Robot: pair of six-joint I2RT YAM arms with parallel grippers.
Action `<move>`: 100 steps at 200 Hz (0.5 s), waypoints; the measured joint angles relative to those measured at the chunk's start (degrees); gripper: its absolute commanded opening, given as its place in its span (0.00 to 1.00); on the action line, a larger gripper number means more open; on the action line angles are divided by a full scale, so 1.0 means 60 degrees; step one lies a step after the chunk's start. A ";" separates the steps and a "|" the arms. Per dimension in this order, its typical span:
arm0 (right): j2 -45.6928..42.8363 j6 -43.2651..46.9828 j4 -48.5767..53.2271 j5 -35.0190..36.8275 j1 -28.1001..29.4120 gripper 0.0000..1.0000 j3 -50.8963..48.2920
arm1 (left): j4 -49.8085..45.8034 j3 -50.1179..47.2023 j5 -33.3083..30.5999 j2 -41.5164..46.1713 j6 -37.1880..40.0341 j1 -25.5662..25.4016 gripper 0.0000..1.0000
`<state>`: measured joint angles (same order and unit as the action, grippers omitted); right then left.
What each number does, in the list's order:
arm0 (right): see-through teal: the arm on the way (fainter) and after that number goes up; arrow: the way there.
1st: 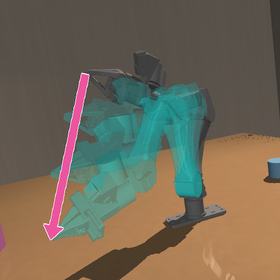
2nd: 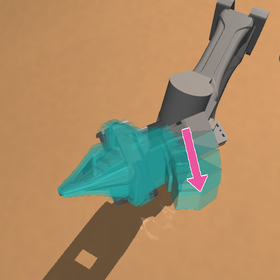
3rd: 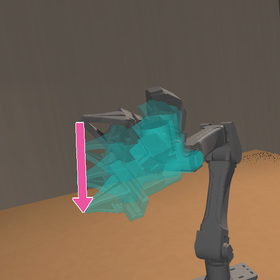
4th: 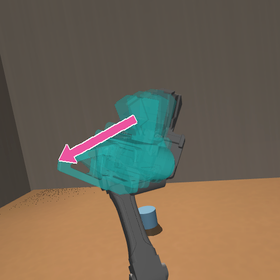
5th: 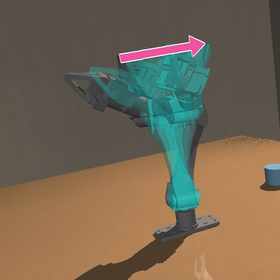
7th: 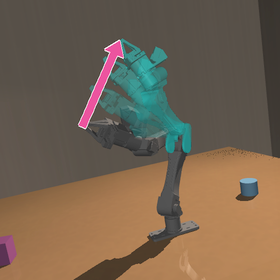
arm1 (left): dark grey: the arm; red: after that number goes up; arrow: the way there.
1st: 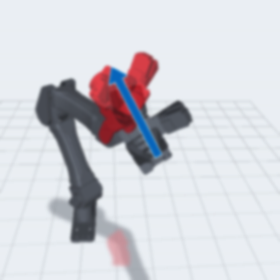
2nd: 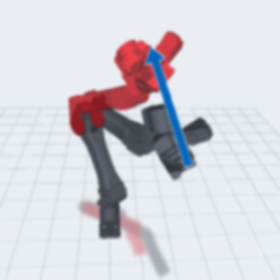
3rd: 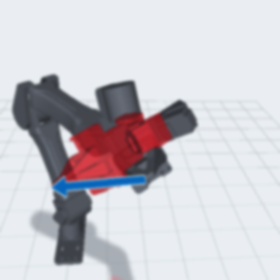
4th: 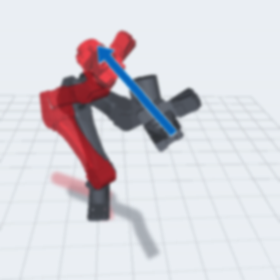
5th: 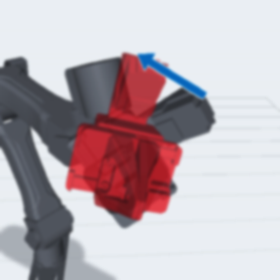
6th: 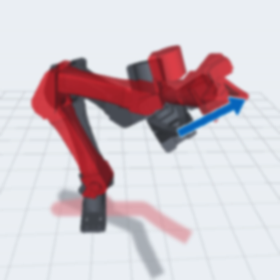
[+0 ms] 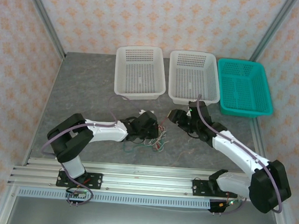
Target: Untangle the cables
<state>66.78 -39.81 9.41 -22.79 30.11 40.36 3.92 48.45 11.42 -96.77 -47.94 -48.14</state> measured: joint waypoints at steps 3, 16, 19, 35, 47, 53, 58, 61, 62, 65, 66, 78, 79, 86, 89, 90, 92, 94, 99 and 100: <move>0.0040 0.0000 -0.0022 -0.0025 0.0036 0.61 0.0040 | 0.0109 -0.0036 0.0029 0.0011 0.0007 0.0000 0.00; 0.0280 -0.0011 -0.0233 -0.0182 0.0168 0.61 0.0193 | 0.0408 -0.0251 0.0117 0.0113 0.0117 -0.0025 0.00; 0.0372 -0.0047 -0.0310 -0.0211 0.0189 0.61 0.0226 | 0.0444 -0.0299 0.0131 0.0149 0.0160 -0.0025 0.00; 0.0769 -0.0168 -0.0608 -0.0353 0.0229 0.61 0.0288 | 0.0528 -0.0506 0.0229 0.0386 0.0324 -0.0044 0.00; 0.1056 -0.0284 -0.0736 -0.0408 0.0229 0.62 0.0288 | 0.0528 -0.0554 0.0255 0.0561 0.0477 -0.0044 0.00; 0.1169 -0.0331 -0.0790 -0.0426 0.0229 0.61 0.0288 | 0.0546 -0.0554 0.0270 0.0630 0.0517 -0.0044 0.00; 0.1257 -0.0368 -0.0841 -0.0433 0.0229 0.61 0.0288 | 0.0583 -0.0554 0.0270 0.0685 0.0568 -0.0044 0.00; 0.1300 -0.0382 -0.0860 -0.0437 0.0229 0.60 0.0288 | 0.0597 -0.0554 0.0273 0.0718 0.0583 -0.0044 0.00; 0.1322 -0.0397 -0.0871 -0.0437 0.0229 0.60 0.0288 | 0.0605 -0.0554 0.0273 0.0721 0.0583 -0.0044 0.00; 0.1366 -0.0404 -0.0892 -0.0437 0.0233 0.58 0.0288 | 0.0623 -0.0554 0.0273 0.0747 0.0612 -0.0044 0.00; 0.1377 -0.0408 -0.0896 -0.0437 0.0233 0.57 0.0288 | 0.0637 -0.0554 0.0273 0.0758 0.0627 -0.0044 0.00; 0.1501 -0.0452 -0.0973 -0.0455 0.0251 0.48 0.0295 | 0.0765 -0.0554 0.0288 0.0801 0.0732 -0.0044 0.00; 0.1508 -0.0463 -0.0973 -0.0455 0.0251 0.47 0.0295 | 0.0772 -0.0554 0.0299 0.0801 0.0743 -0.0044 0.00; 0.1559 -0.0503 -0.1020 -0.0466 0.0262 0.39 0.0306 | 0.0845 -0.0554 0.0335 0.0801 0.0765 -0.0044 0.00; 0.1588 -0.0586 -0.1038 -0.0477 0.0270 0.34 0.0317 | 0.0863 -0.0554 0.0353 0.0801 0.0783 -0.0044 0.00; 0.1596 -0.0565 -0.1045 -0.0484 0.0270 0.32 0.0321 | 0.0871 -0.0554 0.0353 0.0801 0.0790 -0.0044 0.00; 0.1610 -0.0510 -0.1064 -0.0492 0.0273 0.28 0.0331 | 0.0885 -0.0554 0.0368 0.0801 0.0798 -0.0044 0.00; 0.1628 -0.0605 -0.1086 -0.0499 0.0273 0.24 0.0331 | 0.0892 -0.0554 0.0386 0.0801 0.0805 -0.0044 0.00; 0.1672 -0.0546 -0.1115 -0.0525 0.0280 0.14 0.0364 | 0.0922 -0.0554 0.0423 0.0801 0.0827 -0.0044 0.00; 0.1687 -0.0590 -0.1133 -0.0532 0.0288 0.11 0.0368 | 0.0925 -0.0554 0.0423 0.0801 0.0831 -0.0044 0.00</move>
<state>76.90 -43.35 2.61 -25.98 31.83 42.57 9.47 45.12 13.96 -91.96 -42.96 -48.40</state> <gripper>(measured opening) 0.325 0.053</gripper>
